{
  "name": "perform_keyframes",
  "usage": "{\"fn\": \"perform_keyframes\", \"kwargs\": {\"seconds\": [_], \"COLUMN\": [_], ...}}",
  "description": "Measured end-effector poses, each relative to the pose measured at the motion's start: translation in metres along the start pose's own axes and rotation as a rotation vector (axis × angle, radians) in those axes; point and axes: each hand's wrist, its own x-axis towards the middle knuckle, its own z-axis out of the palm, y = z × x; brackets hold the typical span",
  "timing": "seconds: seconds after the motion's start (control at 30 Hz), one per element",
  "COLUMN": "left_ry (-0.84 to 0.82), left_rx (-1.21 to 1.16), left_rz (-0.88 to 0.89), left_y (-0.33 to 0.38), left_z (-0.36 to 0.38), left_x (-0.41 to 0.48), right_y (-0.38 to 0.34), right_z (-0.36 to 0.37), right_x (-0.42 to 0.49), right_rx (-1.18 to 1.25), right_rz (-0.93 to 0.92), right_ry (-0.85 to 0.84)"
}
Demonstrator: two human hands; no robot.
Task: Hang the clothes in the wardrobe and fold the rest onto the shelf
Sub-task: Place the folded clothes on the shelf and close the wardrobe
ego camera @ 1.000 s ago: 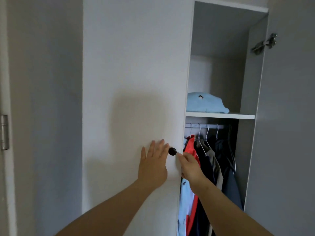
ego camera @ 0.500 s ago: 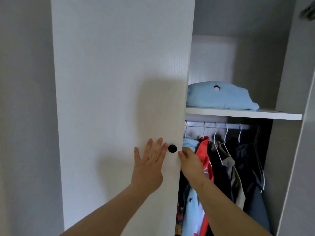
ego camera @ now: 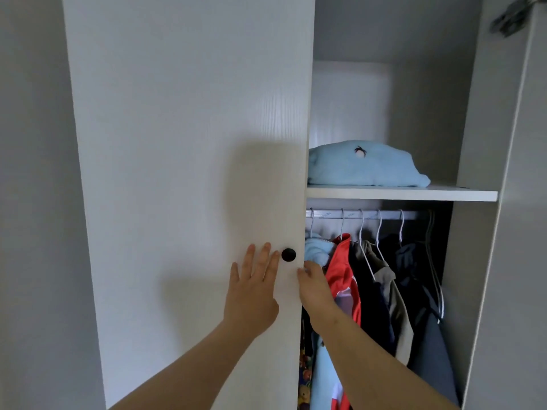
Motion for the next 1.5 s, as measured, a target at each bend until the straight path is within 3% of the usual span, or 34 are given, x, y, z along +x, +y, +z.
{"fn": "perform_keyframes", "kwargs": {"seconds": [0.2, 0.33, 0.43, 0.83, 1.07, 1.3, 1.5], "left_ry": [0.059, 0.057, 0.037, -0.066, -0.069, -0.085, -0.145], "left_rx": [-0.251, -0.725, -0.909, -1.233, -1.333, -1.338, -1.509], "left_rz": [0.074, 0.018, 0.052, 0.212, 0.174, 0.125, 0.013], "left_y": [0.011, 0.033, 0.053, 0.19, 0.281, 0.338, 0.349], "left_z": [-0.047, -0.094, -0.122, -0.203, -0.243, -0.25, -0.257], "left_x": [-0.033, -0.061, -0.083, -0.157, -0.185, -0.197, -0.187], "right_y": [-0.016, -0.021, -0.025, -0.066, -0.087, -0.082, -0.079], "right_z": [-0.027, -0.062, -0.088, -0.236, -0.338, -0.408, -0.437], "right_x": [-0.055, -0.105, -0.148, -0.275, -0.319, -0.316, -0.285], "right_rx": [-0.09, -0.145, -0.115, -0.155, -0.208, -0.281, -0.193], "right_rz": [0.058, 0.08, 0.08, 0.0, -0.063, -0.048, 0.047], "right_ry": [0.109, 0.208, 0.284, 0.551, 0.679, 0.706, 0.445]}}
